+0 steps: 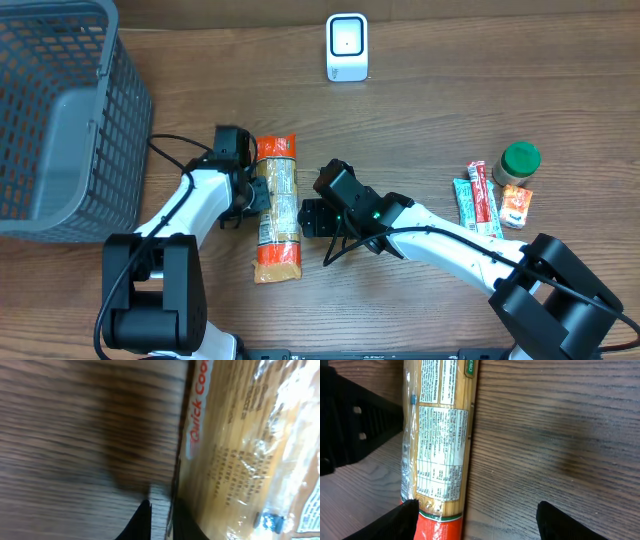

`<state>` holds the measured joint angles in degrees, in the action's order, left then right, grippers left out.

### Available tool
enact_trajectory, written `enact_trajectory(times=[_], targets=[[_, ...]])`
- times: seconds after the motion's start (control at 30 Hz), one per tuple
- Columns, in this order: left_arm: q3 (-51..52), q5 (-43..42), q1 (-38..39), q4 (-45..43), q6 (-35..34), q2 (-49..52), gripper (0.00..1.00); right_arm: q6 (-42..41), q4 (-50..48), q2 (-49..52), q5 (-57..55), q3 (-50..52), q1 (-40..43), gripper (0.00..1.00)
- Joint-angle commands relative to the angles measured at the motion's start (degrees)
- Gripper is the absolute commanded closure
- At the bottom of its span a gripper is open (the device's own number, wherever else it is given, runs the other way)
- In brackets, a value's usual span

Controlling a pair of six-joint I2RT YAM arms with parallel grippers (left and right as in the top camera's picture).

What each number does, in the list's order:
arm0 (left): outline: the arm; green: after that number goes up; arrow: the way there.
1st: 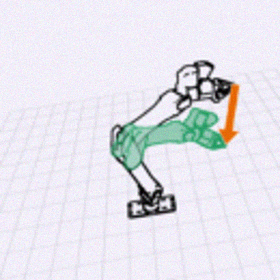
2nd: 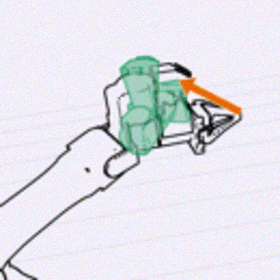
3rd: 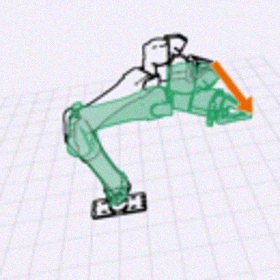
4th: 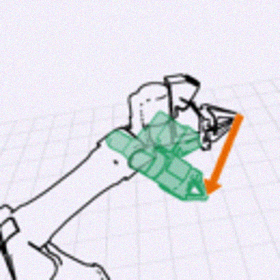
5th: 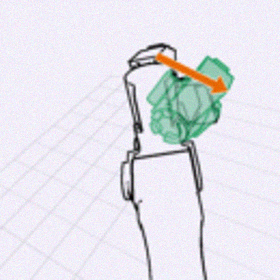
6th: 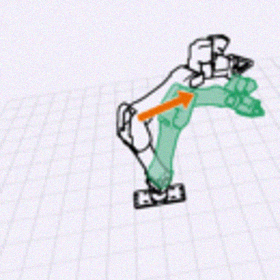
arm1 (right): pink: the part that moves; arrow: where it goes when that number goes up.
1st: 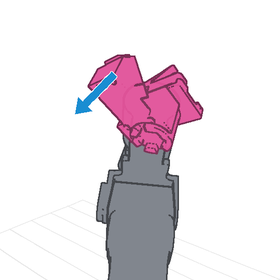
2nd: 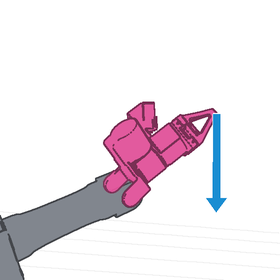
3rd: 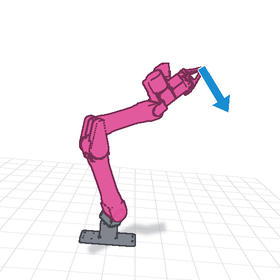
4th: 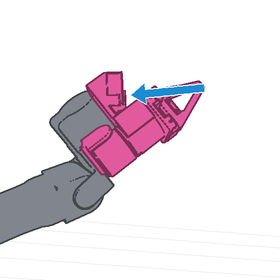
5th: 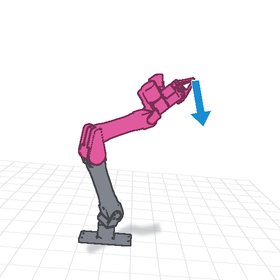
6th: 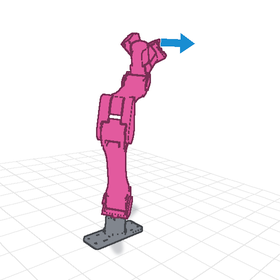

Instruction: Scan the item barcode

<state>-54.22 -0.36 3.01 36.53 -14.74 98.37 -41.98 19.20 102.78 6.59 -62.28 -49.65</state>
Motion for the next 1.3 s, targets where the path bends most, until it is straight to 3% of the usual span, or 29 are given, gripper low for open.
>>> enact_trajectory(times=[0.0, 0.17, 0.53, 0.87, 1.27], targets=[[2.3, -8.1, 1.2, -0.7, -0.7, -0.2, 0.93, 0.0, 0.7, 0.1, -0.5, -1.0, -0.3, 0.24], [2.4, -10.7, 4.6, -0.6, -0.7, -0.2, 0.95, 0.0, 1.9, 0.1, -0.6, -1.1, -0.2, 0.32], [2.0, -7.5, 14.0, -4.3, -1.2, -0.2, 0.93, 0.0, 7.0, 0.1, -0.6, -1.1, 4.1, 0.34], [1.5, -0.2, 12.9, -5.7, -5.7, -0.2, 0.94, 3.4, 10.1, 0.1, 1.1, -1.0, 10.4, 0.30], [1.5, -0.7, 13.2, -11.6, -8.7, 1.0, 0.92, 2.8, 18.9, 0.1, 8.2, -1.0, 10.3, 0.31]])
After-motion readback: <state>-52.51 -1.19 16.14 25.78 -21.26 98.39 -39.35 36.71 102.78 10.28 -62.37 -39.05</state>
